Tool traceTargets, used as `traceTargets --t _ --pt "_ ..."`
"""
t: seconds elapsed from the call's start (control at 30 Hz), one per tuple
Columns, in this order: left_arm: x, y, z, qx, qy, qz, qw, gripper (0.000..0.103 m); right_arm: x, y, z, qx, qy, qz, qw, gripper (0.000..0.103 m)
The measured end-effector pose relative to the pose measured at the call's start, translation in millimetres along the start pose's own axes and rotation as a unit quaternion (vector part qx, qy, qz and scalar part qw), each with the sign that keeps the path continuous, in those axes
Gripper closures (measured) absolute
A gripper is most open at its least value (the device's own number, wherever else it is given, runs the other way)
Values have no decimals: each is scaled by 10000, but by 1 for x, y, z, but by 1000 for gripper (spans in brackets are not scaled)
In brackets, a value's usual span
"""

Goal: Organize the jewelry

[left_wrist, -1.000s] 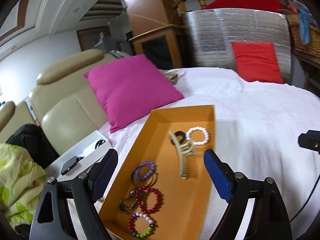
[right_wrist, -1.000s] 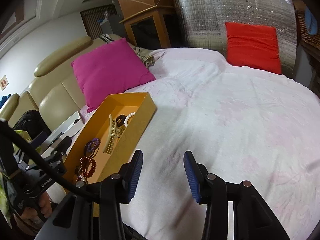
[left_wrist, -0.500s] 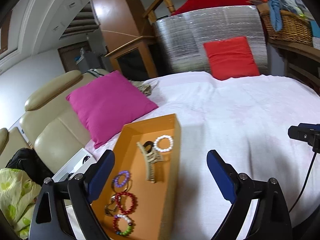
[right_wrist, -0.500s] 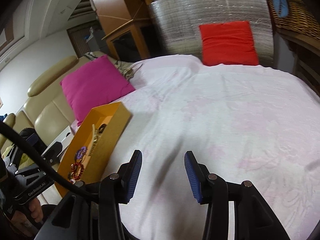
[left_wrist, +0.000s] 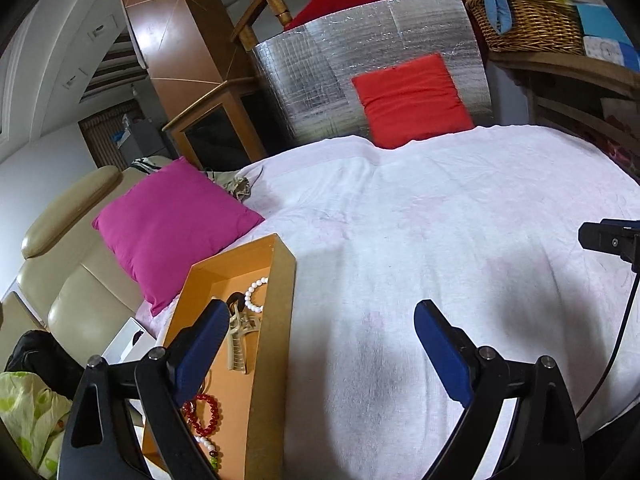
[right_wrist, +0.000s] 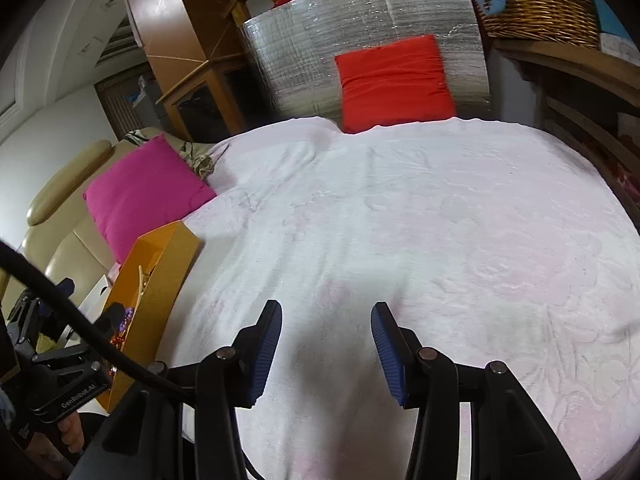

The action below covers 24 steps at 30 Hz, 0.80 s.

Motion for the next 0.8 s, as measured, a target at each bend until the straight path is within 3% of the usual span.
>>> traceTargets --t 0.13,0.37,0.57,0.8 --pt "5 -16 -11 162 -19 -118 9998 9 2 -15 -6 220 74 -97 9997 52" --pt "3 -86 -48 811 -41 -459 9956 9 3 -100 -24 1010 247 -669 9923 51" --pt "-23 -164 -77 1471 -197 -886 9849 9 -4 -184 -40 1648 246 -973 9812 49" --pt "-50 -225 -103 1923 -223 -1231 9733 9 -17 -263 -54 1886 145 -1337 9728 48"
Point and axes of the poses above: each gripper's, at about its wrist camera, not at the fingertips, and z roughly the way its jaws point, y to its right, x to its top, the point moved 5 cm from there along z, roughly the way its jaws point, and after that the axes turned 10 degrees about y, right-handed, at the moved point
